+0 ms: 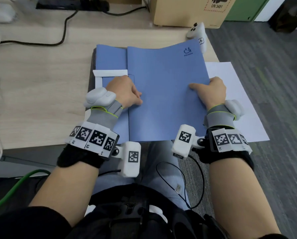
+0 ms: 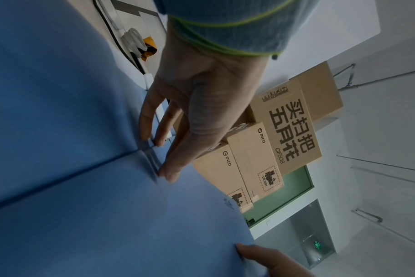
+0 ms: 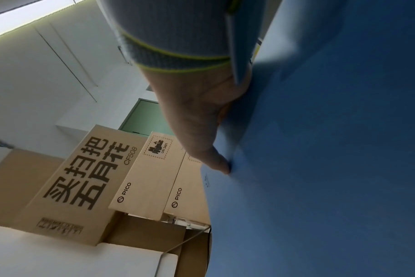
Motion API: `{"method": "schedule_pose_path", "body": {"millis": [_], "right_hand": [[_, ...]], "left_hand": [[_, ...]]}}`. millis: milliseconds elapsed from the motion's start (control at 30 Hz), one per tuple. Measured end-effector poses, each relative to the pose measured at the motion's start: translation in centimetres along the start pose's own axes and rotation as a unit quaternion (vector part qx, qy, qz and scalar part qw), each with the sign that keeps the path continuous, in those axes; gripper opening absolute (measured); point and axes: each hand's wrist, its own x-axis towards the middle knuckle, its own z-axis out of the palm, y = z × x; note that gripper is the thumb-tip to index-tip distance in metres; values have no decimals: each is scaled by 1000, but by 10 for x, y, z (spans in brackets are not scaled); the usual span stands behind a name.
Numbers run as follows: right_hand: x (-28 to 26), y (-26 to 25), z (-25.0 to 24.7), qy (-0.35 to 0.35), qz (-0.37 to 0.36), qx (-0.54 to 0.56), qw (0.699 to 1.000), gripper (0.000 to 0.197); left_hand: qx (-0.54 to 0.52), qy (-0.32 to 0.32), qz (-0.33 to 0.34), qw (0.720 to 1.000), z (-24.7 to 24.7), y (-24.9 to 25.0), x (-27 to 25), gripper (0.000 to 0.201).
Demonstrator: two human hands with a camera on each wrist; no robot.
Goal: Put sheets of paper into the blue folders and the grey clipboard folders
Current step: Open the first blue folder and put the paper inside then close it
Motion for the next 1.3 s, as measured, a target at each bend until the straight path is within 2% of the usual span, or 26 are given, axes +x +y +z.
{"method": "schedule_pose_path", "body": {"millis": [133,267,333,400,467,600,833,933,1033,1200,1300], "right_hand": [[1,-7,0,11,-38,-17,999,39],[-2,-6,-2,36,-70,47,996,29],[-2,-6,-3,38,-83,89,992,18],[-4,-6,-4,23,-89,143,985,9],[-6,-6,-5,10,-93,186,978,9],[-9,-7,-3,-14,-90,266,960,12],[-13,-14,0,-57,-78,352,931,16],[-14,-14,3,-61,-79,354,930,15],[-17,-14,3,-66,-87,349,931,15],[-21,-16,8,-73,-109,344,930,15],[-23,-17,12,-67,-117,348,928,15]], "left_hand": [[-5,-10,5,1000,-3,-2,1,8],[-27,6,23,999,-14,-4,0,16],[-59,67,36,995,-25,-6,-2,19],[-77,175,51,980,-39,-14,-1,22],[-29,245,48,968,-48,-25,6,28],[84,241,-34,966,-53,-37,12,33],[106,221,-4,969,-59,-44,16,33],[25,217,11,976,-62,-46,15,30],[-70,208,-5,976,-66,-51,14,27],[-189,253,-62,947,-68,-54,16,25],[-250,248,-99,931,-63,-48,14,27]]}}
